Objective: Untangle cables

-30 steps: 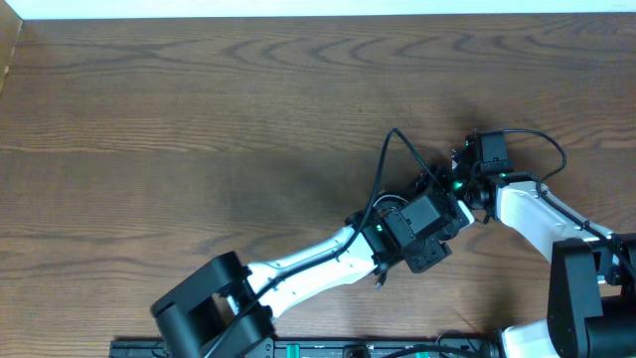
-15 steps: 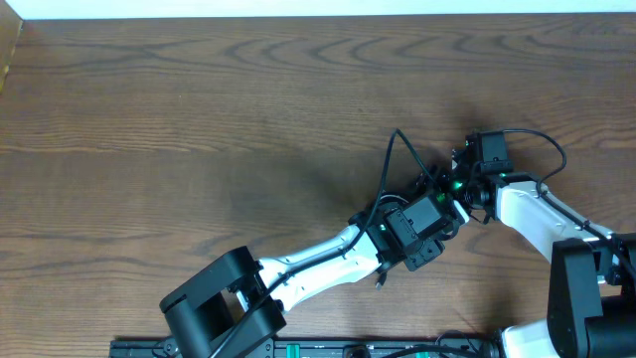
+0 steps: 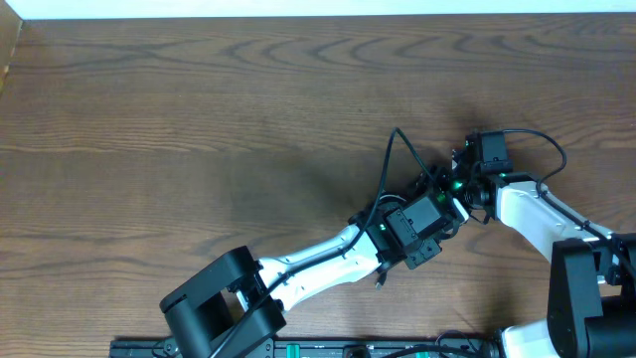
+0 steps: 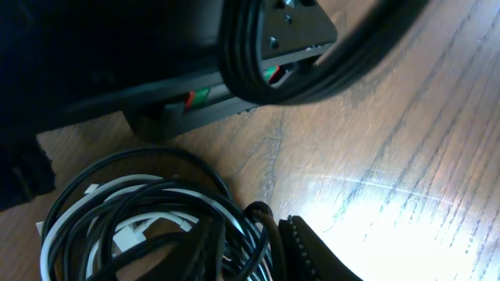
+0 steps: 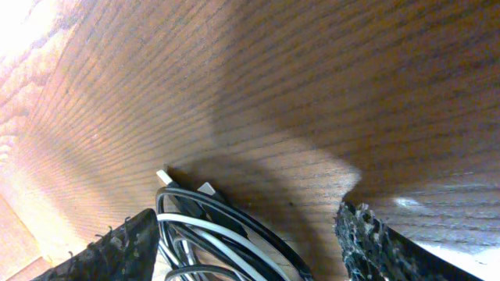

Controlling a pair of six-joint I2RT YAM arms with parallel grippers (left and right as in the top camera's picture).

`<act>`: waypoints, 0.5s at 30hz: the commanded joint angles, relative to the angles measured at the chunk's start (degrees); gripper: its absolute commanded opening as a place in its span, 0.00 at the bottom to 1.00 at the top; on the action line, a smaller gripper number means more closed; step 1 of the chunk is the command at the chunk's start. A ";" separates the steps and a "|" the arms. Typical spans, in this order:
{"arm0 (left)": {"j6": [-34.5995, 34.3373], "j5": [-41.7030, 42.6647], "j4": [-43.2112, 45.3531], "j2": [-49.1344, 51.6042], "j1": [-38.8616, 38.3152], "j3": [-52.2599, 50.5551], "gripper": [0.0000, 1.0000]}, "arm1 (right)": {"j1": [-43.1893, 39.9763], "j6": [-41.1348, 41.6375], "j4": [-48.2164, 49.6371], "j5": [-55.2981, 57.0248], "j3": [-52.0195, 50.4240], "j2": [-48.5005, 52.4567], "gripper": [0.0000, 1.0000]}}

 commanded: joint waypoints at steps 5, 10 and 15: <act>-0.11 -0.96 -0.07 -0.02 1.86 0.42 0.23 | 0.96 0.04 -1.14 9.25 -4.57 5.51 0.75; -0.61 -0.26 -0.87 -0.02 3.63 0.42 0.13 | 0.94 0.04 -1.18 9.51 -4.57 5.51 0.74; -0.63 3.85 -1.38 -0.02 5.40 0.42 0.08 | 0.90 0.07 -1.16 9.92 -4.81 5.51 0.74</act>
